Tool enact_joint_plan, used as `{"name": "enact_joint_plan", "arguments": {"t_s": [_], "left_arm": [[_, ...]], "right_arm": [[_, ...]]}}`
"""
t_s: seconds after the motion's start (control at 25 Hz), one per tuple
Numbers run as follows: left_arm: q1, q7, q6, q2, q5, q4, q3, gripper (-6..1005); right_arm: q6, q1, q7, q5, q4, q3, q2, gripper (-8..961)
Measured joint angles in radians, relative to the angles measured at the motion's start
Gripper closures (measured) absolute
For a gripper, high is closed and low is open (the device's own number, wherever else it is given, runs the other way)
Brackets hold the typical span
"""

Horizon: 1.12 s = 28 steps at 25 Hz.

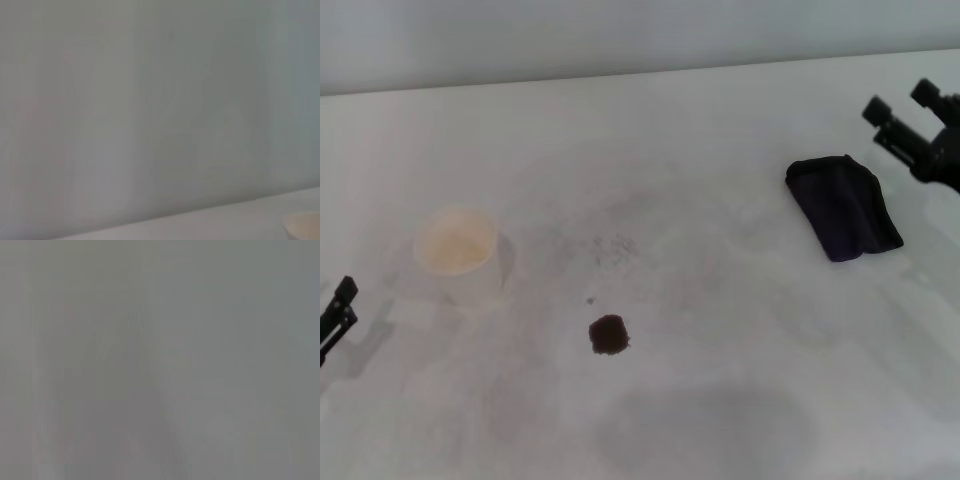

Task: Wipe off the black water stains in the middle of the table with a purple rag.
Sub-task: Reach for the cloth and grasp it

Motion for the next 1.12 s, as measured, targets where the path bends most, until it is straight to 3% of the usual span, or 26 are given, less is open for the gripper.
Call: {"name": "enact_joint_plan", "arguments": {"t_s": [0.2, 0.44, 0.56, 0.8, 0.88, 1.0, 1.12], "left_arm": [[0.001, 0.002, 0.017, 0.003, -0.020, 0.031, 0.000, 125], [-0.001, 0.023, 0.077, 0.005, -0.074, 0.064, -0.003, 126], [-0.001, 0.034, 0.078, 0.005, -0.086, 0.080, -0.026, 128], [-0.007, 0.030, 0.059, 0.004, -0.114, 0.104, -0.141, 131], [-0.004, 0.027, 0.047, 0.003, -0.135, 0.118, -0.168, 132], [-0.015, 0.027, 0.043, 0.007, -0.153, 0.124, -0.179, 133], [-0.030, 0.028, 0.062, 0.009, -0.159, 0.135, -0.180, 134]], "right_arm": [[0.057, -0.005, 0.264, -0.021, 0.083, -0.001, -0.010, 96], [0.006, 0.032, 0.587, -0.125, 0.146, 0.003, -0.058, 96], [-0.086, 0.059, 0.749, -0.234, 0.188, 0.002, -0.099, 96], [-0.249, 0.071, 1.119, -0.551, 0.346, 0.013, -0.209, 97], [-0.272, 0.070, 1.250, -0.676, 0.423, 0.031, -0.232, 97], [-0.253, 0.062, 1.493, -0.938, 0.600, 0.099, -0.237, 97], [-0.194, 0.075, 1.766, -1.314, 0.845, 0.152, -0.210, 96]]}}
